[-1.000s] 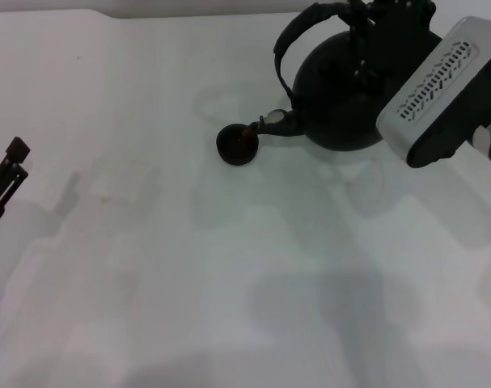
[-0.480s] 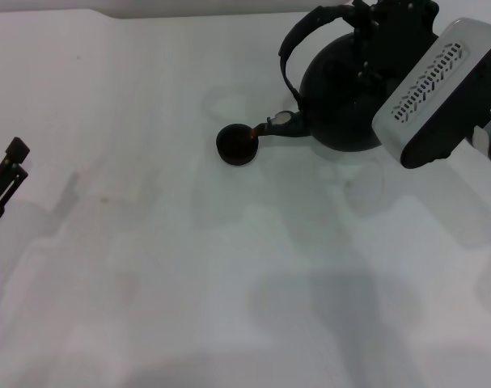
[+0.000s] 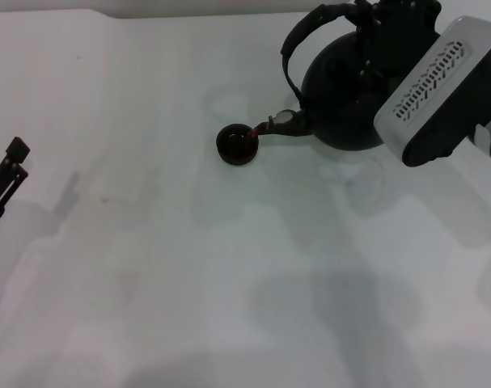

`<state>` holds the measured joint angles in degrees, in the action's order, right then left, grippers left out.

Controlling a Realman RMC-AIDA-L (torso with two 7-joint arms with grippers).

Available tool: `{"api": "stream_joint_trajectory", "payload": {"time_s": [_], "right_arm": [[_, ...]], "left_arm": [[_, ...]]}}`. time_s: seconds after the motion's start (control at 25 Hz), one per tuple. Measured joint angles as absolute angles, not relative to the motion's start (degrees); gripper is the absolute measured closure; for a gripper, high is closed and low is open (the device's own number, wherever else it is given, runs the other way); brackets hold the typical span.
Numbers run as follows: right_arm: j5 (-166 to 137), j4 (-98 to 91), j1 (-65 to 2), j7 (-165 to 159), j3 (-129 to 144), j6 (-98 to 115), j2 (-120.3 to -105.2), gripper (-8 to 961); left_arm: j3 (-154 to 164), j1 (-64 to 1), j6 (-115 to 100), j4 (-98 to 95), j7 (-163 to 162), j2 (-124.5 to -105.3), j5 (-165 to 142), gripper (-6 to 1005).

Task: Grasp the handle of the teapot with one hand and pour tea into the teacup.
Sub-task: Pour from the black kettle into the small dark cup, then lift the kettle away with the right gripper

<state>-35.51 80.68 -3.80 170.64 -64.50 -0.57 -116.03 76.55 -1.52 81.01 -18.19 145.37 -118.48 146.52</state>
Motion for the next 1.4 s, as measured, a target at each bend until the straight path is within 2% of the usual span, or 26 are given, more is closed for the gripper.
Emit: {"api": "stream_joint_trajectory", "payload": {"time_s": [1.4], "right_arm": [[-35.4, 80.5, -4.5, 170.4, -64.0, -0.1, -116.10, 846]], "left_arm": [[76.5, -2.3, 80.4, -17.7, 145.5, -118.48, 146.5, 228]]}}
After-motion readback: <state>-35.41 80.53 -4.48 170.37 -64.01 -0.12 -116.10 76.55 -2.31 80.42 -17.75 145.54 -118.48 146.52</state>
